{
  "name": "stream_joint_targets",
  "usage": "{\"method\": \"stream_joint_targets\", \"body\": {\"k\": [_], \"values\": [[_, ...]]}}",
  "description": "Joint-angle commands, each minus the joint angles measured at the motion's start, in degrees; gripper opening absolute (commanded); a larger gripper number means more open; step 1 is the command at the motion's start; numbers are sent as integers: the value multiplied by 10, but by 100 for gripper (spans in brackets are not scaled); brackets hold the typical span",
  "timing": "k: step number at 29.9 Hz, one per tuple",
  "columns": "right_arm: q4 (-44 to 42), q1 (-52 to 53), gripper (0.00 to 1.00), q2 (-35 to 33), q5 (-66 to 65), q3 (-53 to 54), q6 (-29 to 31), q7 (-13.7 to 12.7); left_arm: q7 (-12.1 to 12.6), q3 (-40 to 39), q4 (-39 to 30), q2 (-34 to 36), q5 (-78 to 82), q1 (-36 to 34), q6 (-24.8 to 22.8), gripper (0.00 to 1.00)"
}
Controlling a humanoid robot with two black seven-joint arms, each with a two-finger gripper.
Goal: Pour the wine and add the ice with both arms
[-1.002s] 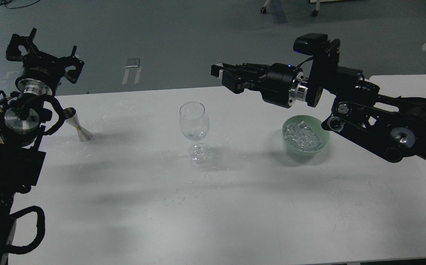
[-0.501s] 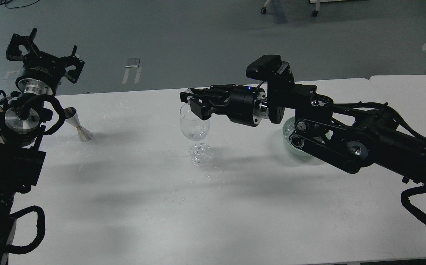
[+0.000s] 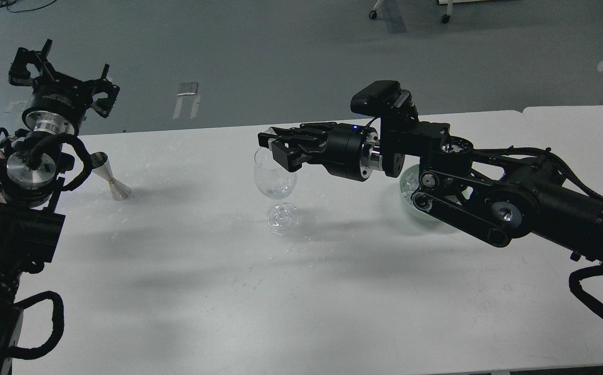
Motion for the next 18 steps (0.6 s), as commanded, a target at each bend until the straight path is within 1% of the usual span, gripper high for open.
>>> {"method": "stream_joint_targets", "body": {"k": [1, 5, 7, 14, 15, 17, 18], "values": [[2, -4, 30, 0, -1, 0, 0, -2, 0, 0, 0, 1, -1, 0, 0, 96], [1, -1, 33, 0, -1, 0, 0, -11, 0, -2, 0, 1, -1, 0, 0, 96], [1, 0, 38, 0, -1, 0, 0, -12, 0, 0, -1, 0, -1, 0, 0, 96], [3, 0, 47, -2, -1, 1, -2, -12, 0, 0, -1, -1, 0, 0, 0, 96], [4, 0, 52, -3, 0, 1, -4, -12, 0, 0, -1, -1, 0, 0, 0, 96], [5, 0, 60, -2, 1, 3, -4, -12, 0, 0, -1, -1, 0, 0, 0, 96], [6, 0, 77, -2, 2, 10, -5, -12, 0, 0, -1, 0, -1, 0, 0, 96]]}}
